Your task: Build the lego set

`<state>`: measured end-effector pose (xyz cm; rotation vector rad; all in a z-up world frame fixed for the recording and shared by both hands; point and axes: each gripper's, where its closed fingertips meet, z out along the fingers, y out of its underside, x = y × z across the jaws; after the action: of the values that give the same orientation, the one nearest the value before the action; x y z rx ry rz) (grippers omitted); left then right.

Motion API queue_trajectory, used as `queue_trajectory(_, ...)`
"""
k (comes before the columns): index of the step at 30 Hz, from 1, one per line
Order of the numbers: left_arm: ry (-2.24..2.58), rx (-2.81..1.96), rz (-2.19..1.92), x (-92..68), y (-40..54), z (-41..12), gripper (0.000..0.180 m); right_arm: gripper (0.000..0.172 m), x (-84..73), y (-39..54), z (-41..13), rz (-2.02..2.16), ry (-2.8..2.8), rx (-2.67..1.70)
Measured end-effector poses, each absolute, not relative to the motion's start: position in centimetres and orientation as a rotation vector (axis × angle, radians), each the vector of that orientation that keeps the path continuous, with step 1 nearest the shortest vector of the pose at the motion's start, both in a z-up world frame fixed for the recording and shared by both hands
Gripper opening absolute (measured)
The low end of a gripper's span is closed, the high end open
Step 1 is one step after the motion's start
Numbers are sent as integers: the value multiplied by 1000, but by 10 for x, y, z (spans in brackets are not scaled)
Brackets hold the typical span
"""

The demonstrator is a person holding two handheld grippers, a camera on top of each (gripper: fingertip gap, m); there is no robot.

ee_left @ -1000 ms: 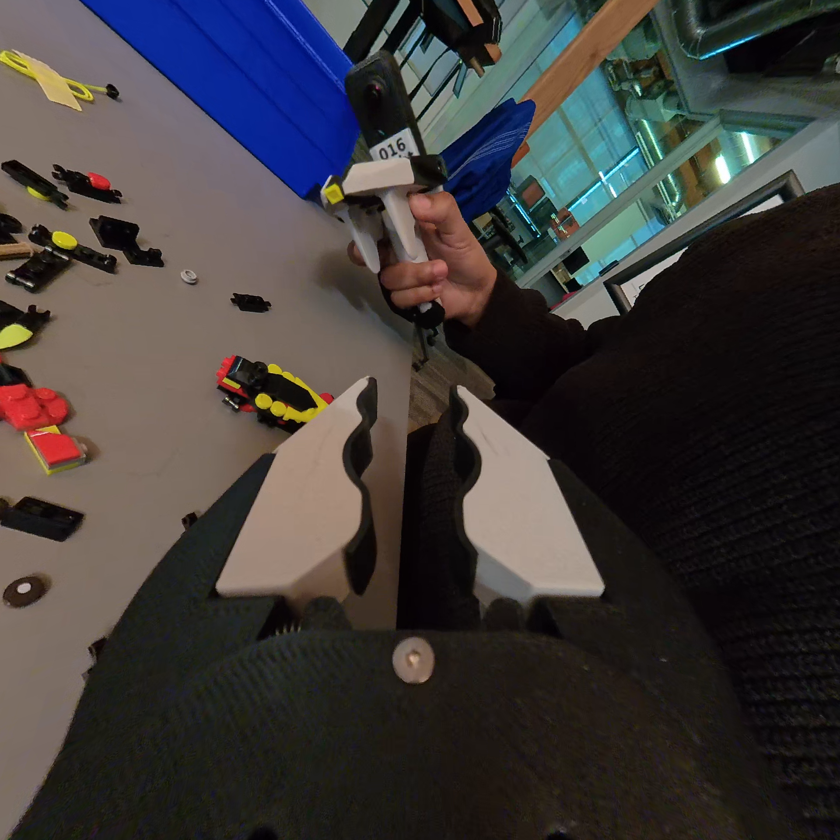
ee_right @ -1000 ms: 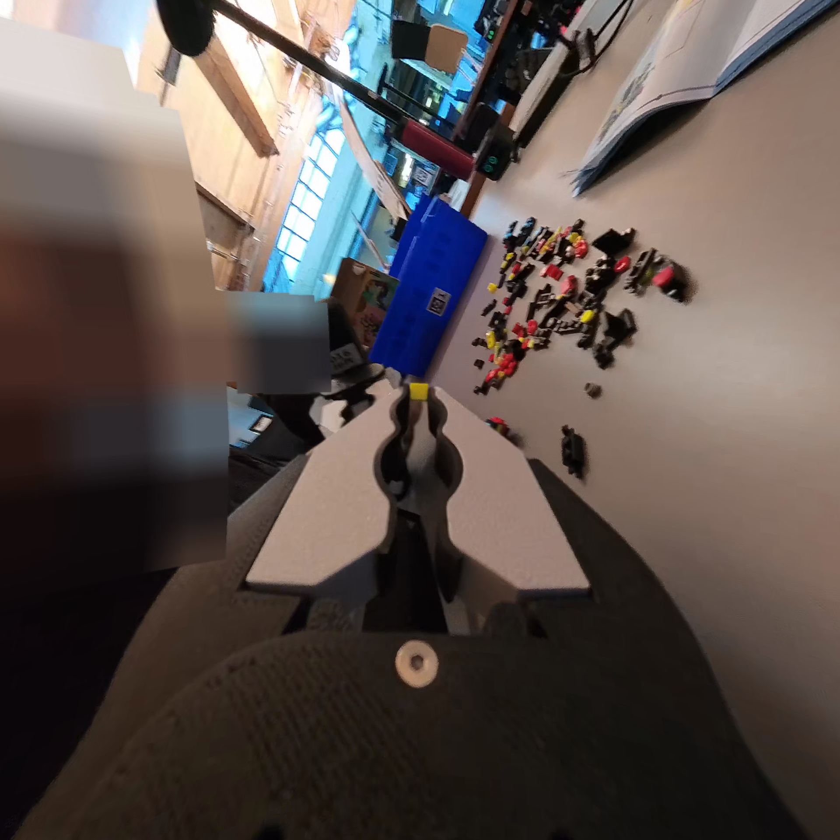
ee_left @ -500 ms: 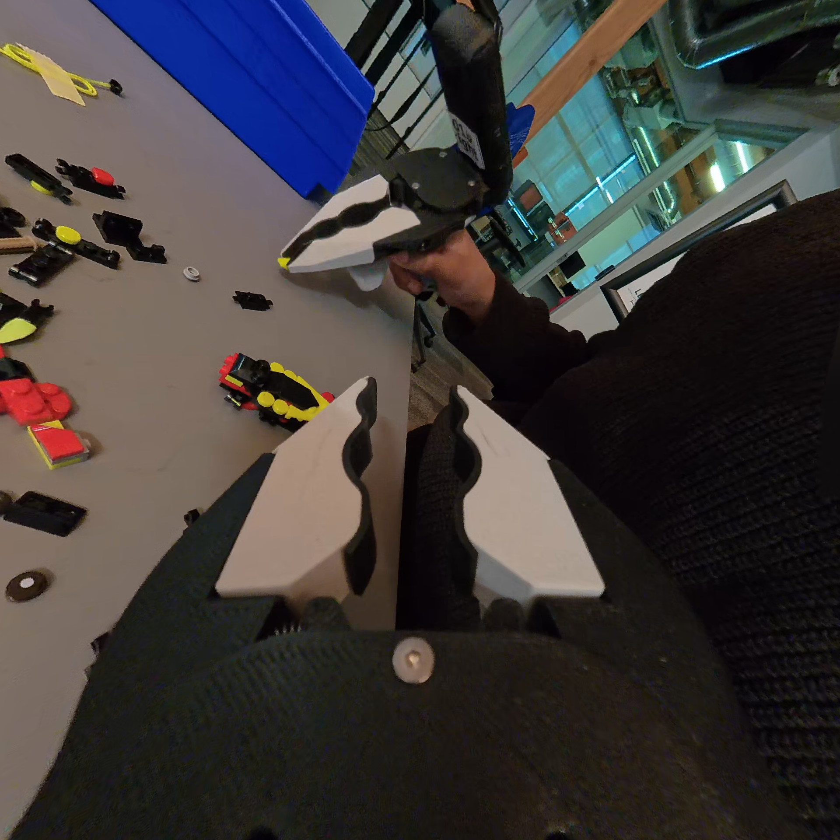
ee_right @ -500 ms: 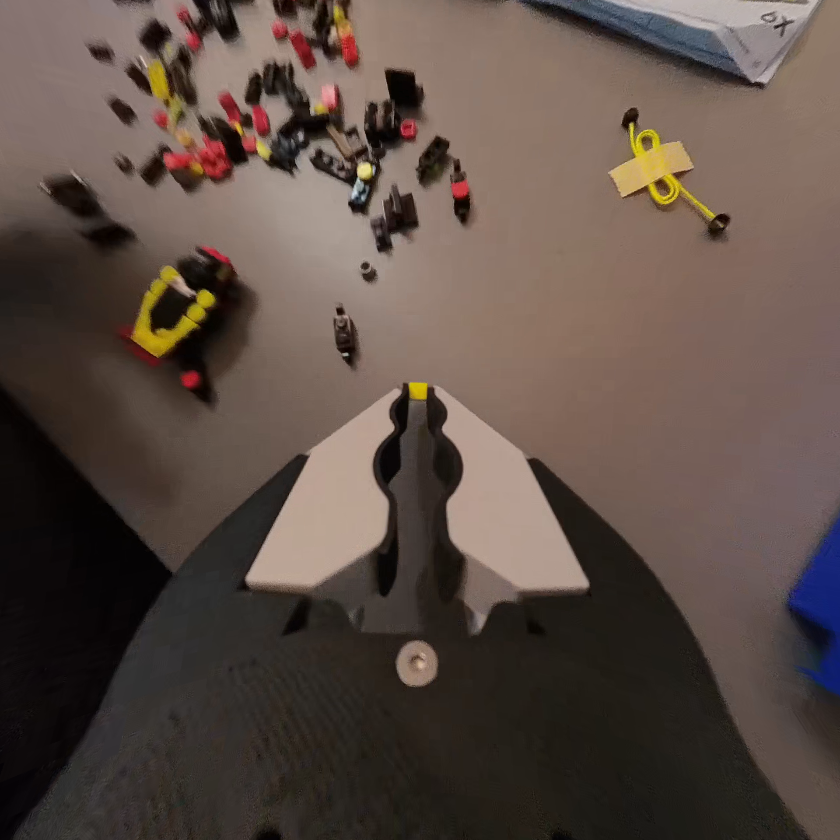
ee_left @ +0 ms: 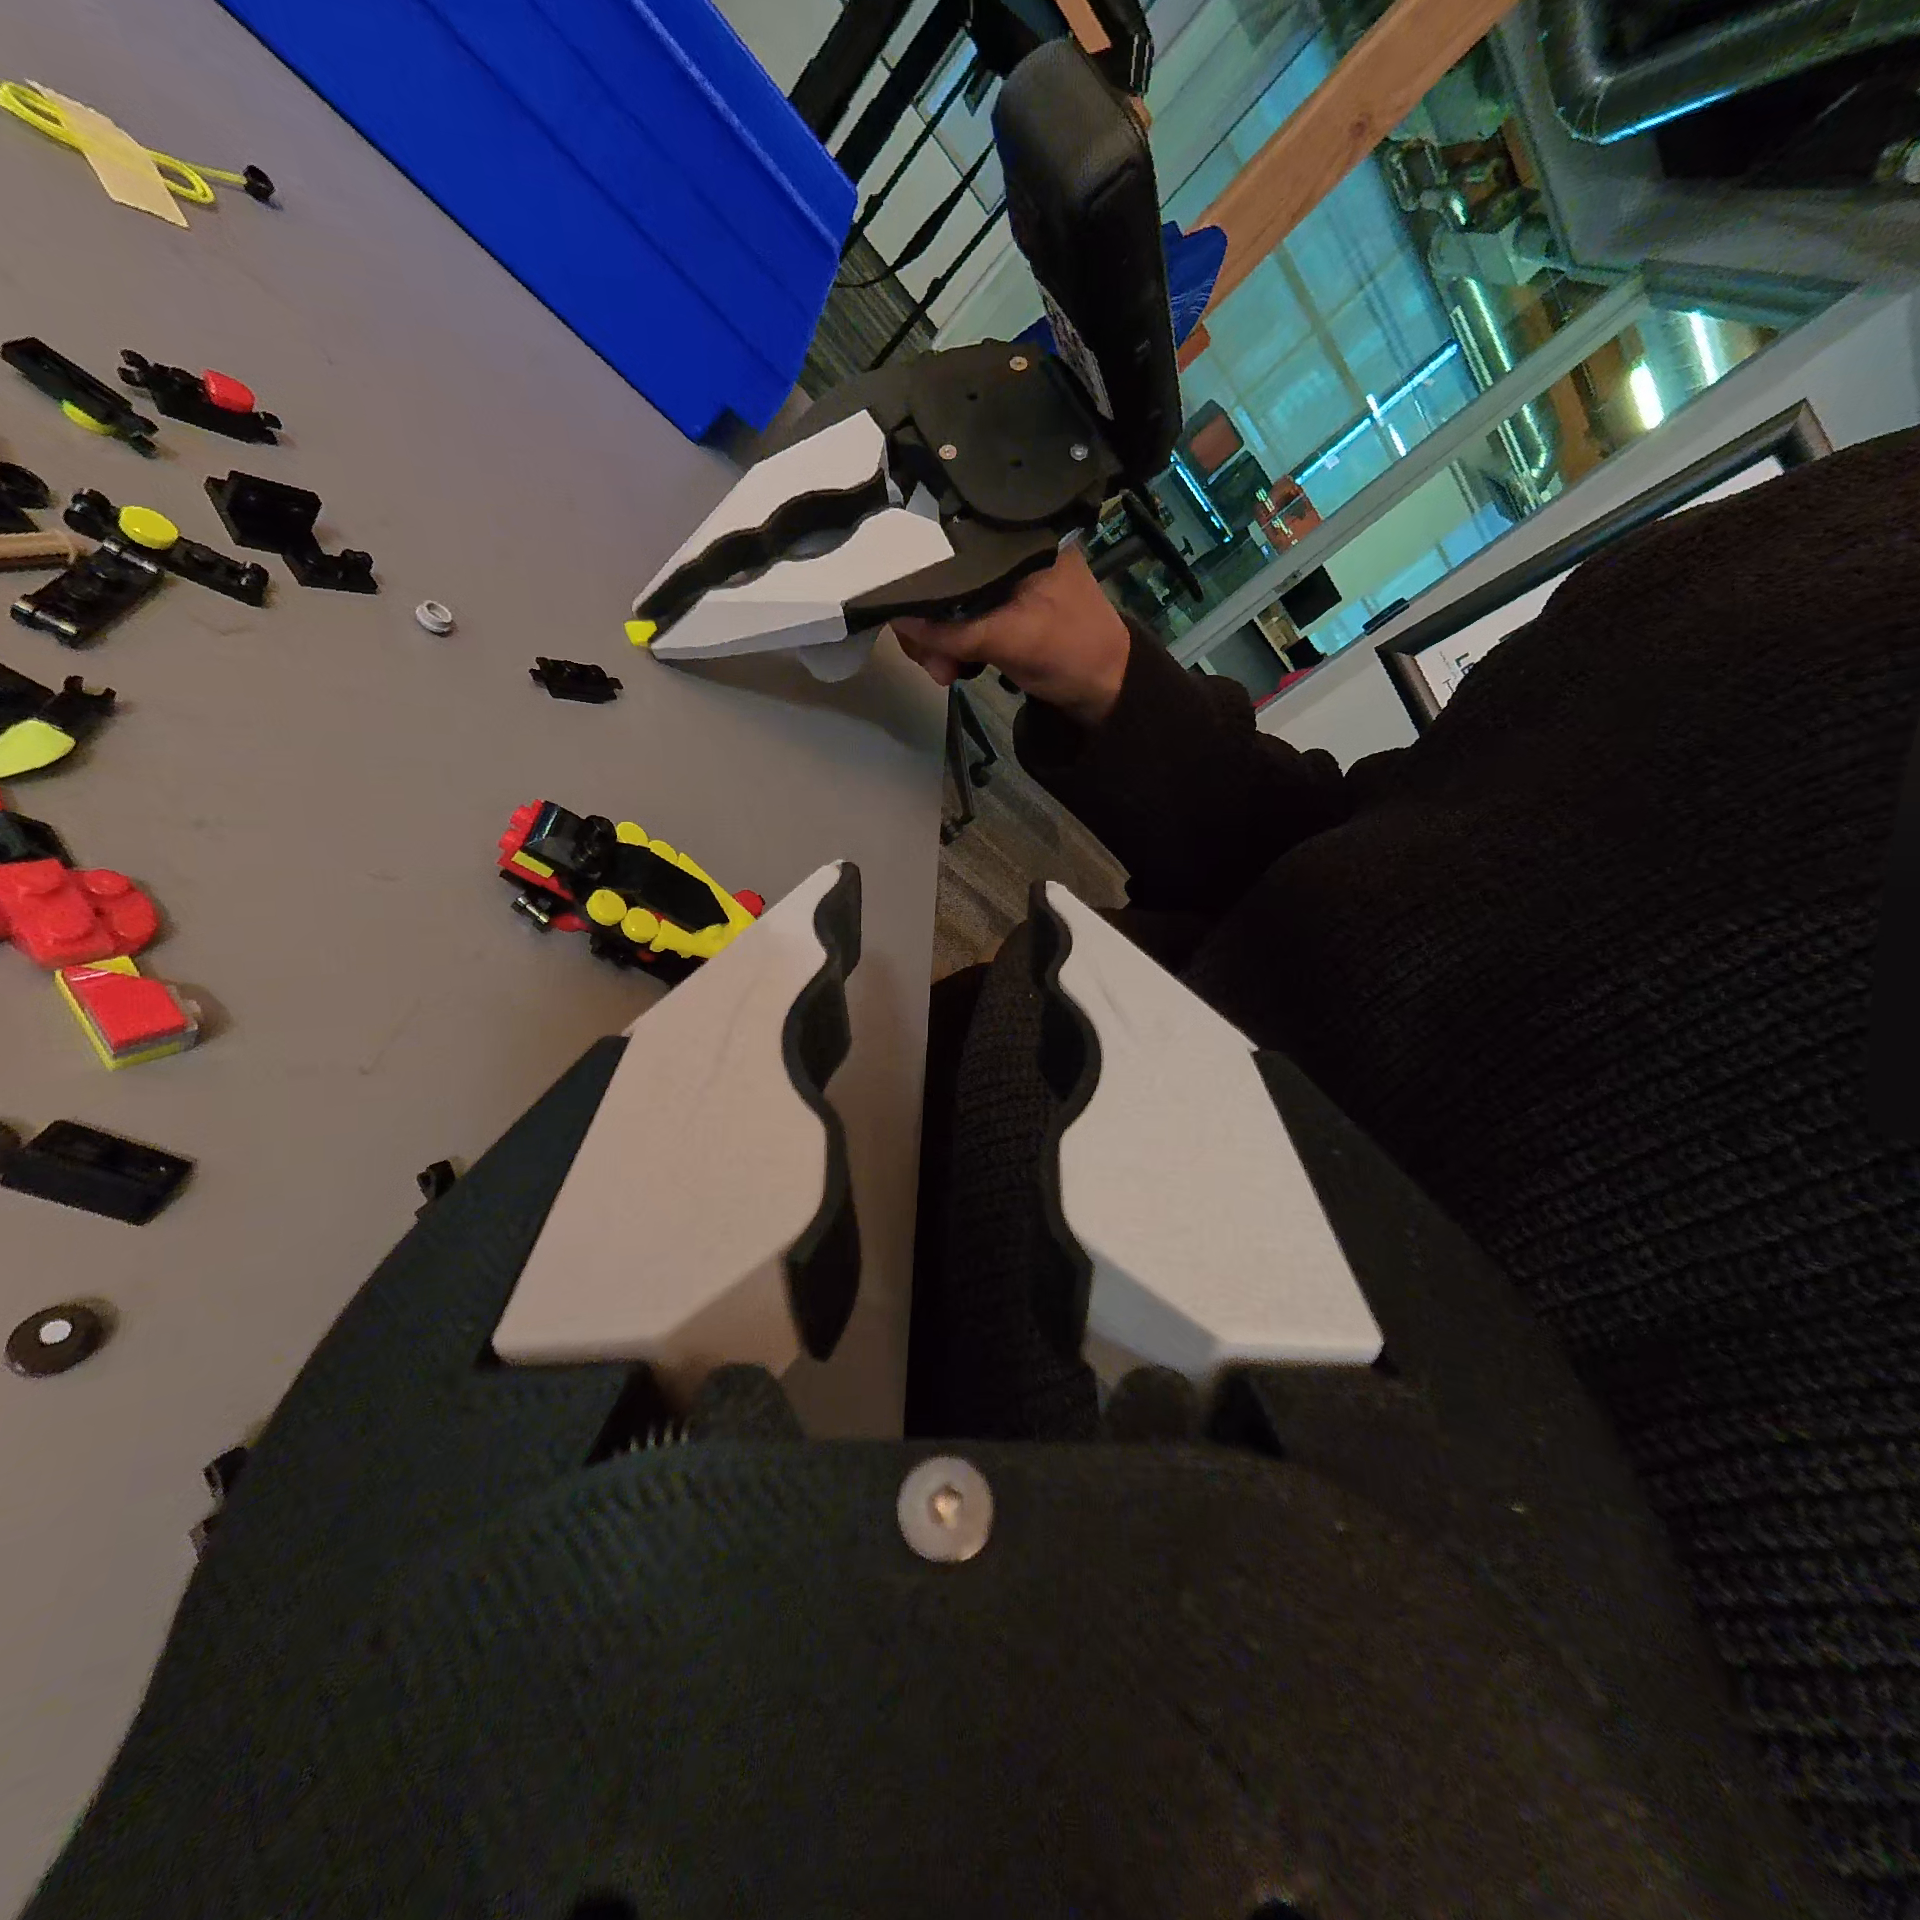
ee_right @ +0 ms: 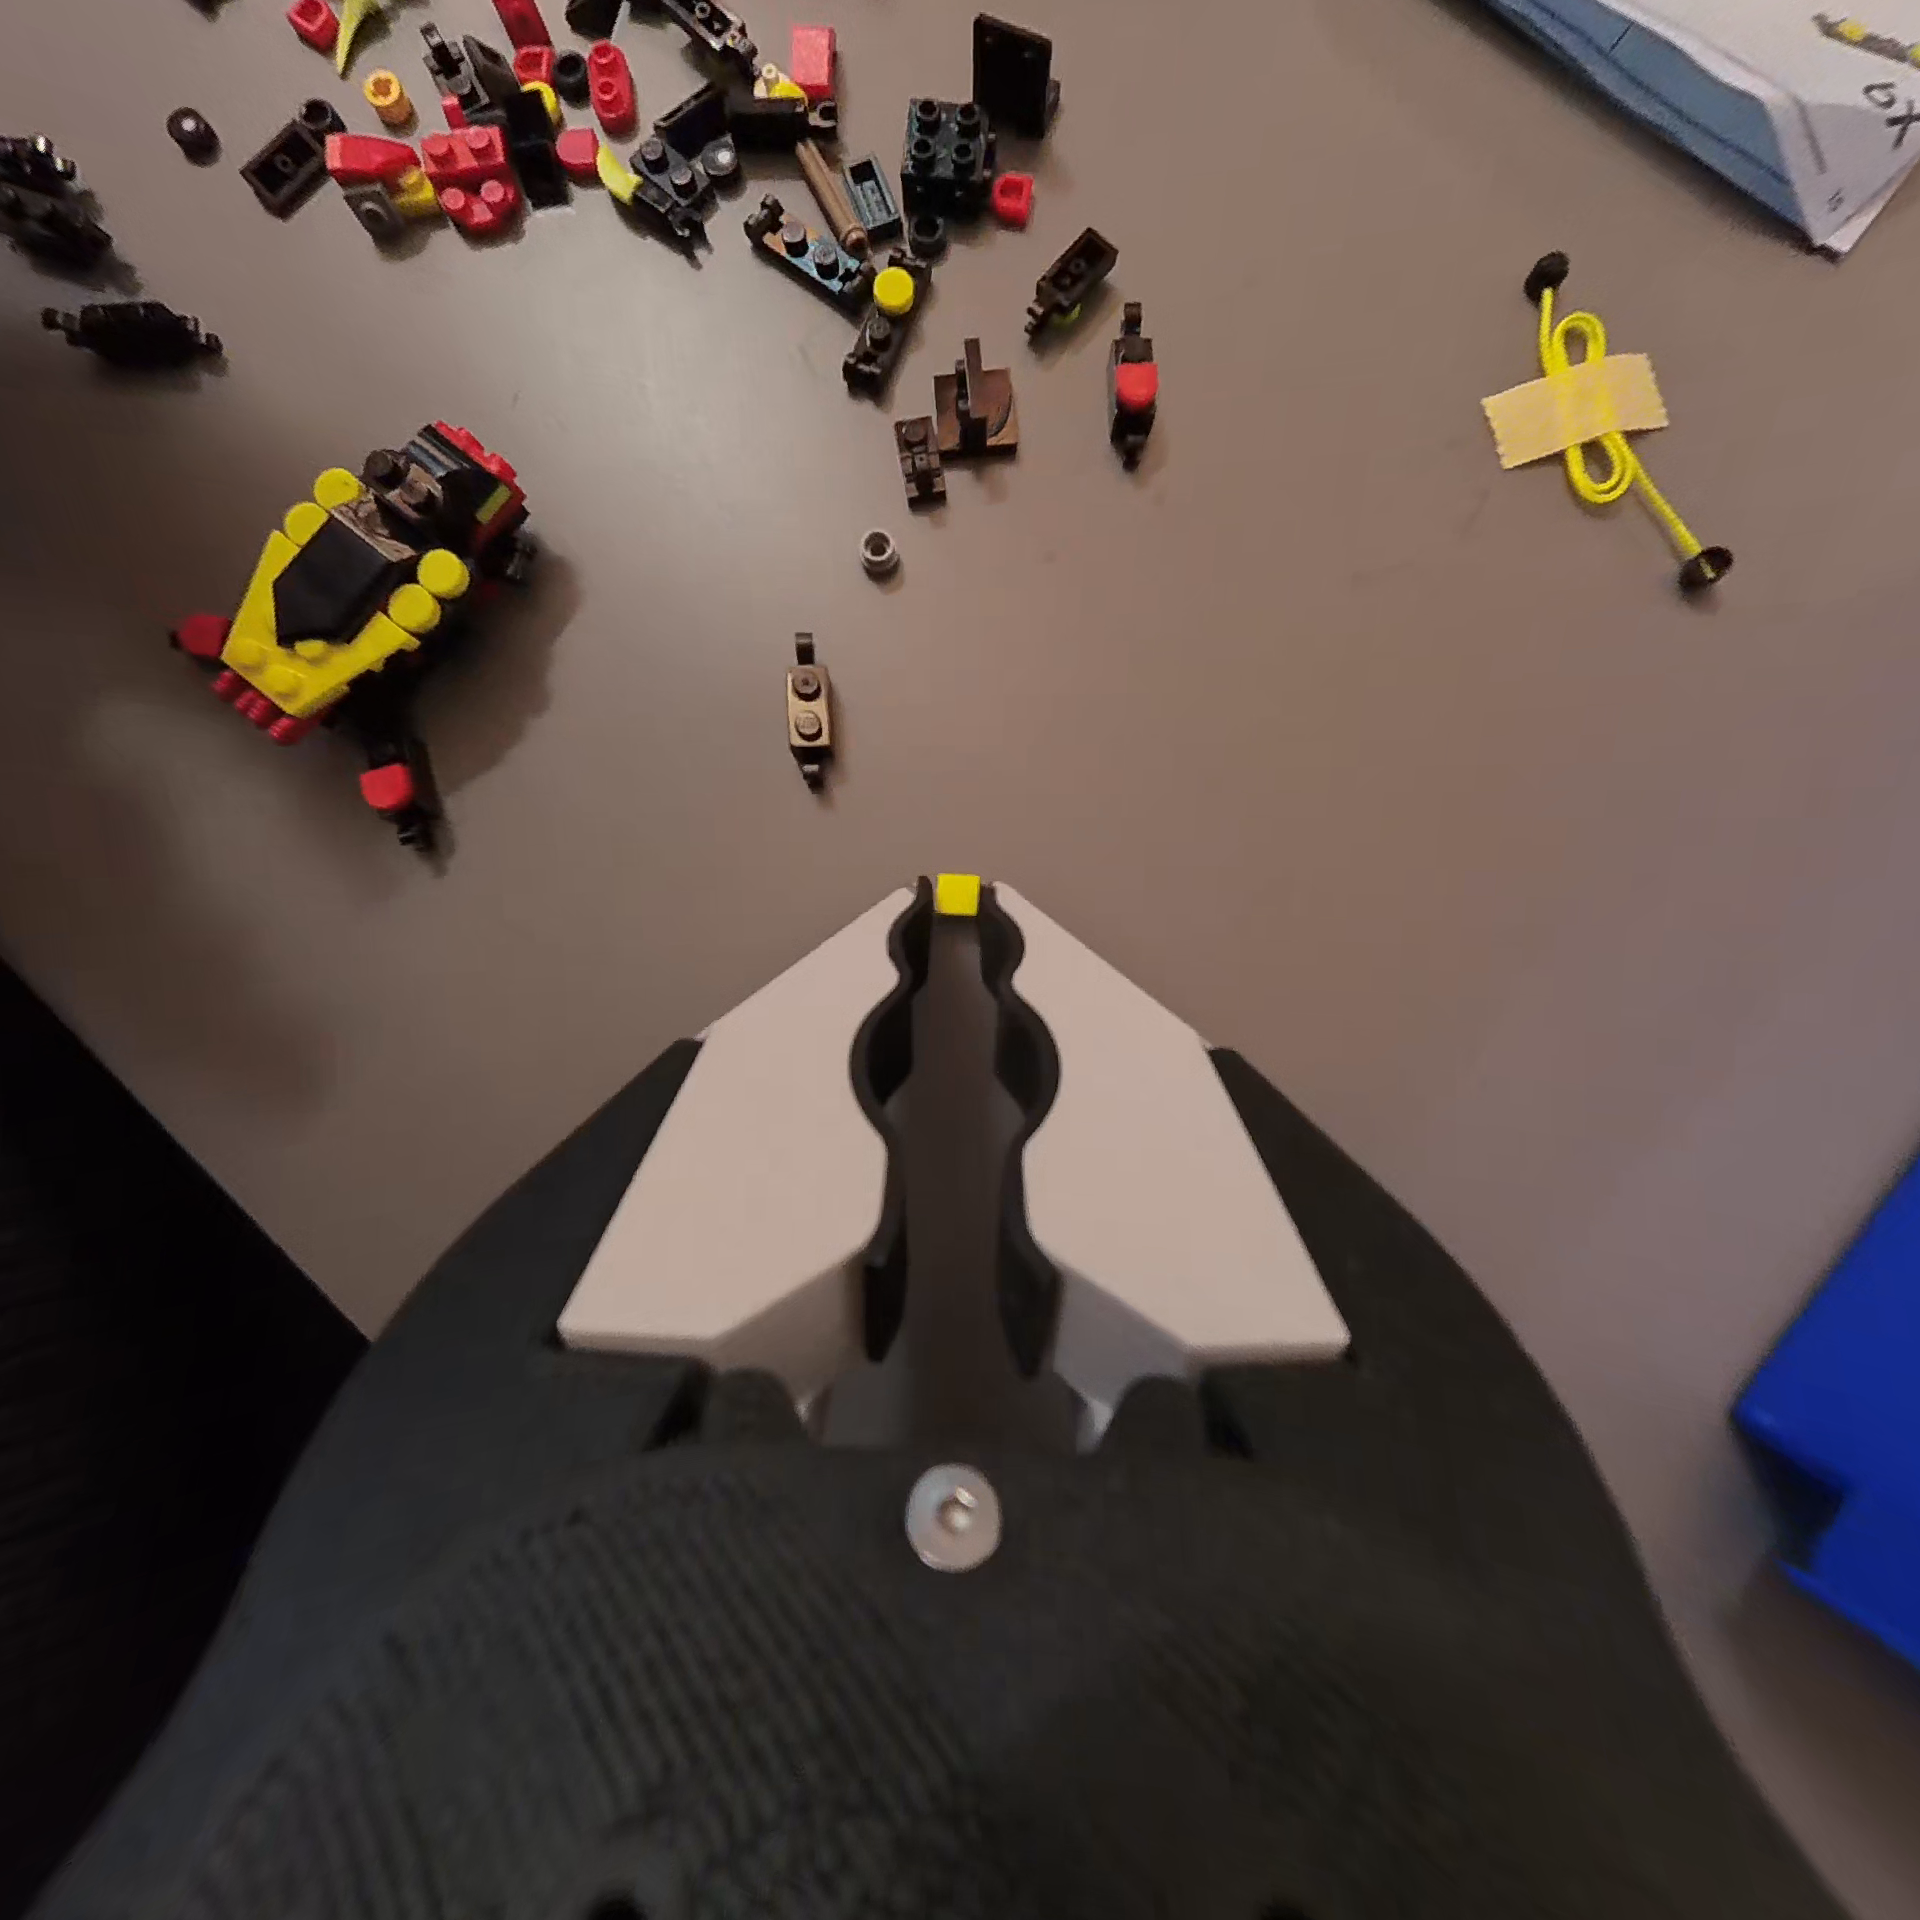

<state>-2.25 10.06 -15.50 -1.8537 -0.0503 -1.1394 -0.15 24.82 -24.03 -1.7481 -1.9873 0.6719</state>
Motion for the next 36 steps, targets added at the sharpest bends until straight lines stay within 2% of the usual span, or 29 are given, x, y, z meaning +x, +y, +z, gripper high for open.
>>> queue_trajectory(7, -51, -1855, -1141, -22, 100, -155, 29, 12, -1, 247, -241, 656, -1998, -1740)
queue_trajectory(12, -50, -1857, -1142, -22, 100, -156, 29, 6, -1, 248, -241, 634, -1999, -1729)
queue_trajectory(36, -50, -1858, -1148, -22, 100, -156, 29, 6, -14, 221, -229, 790, -1987, -1700)
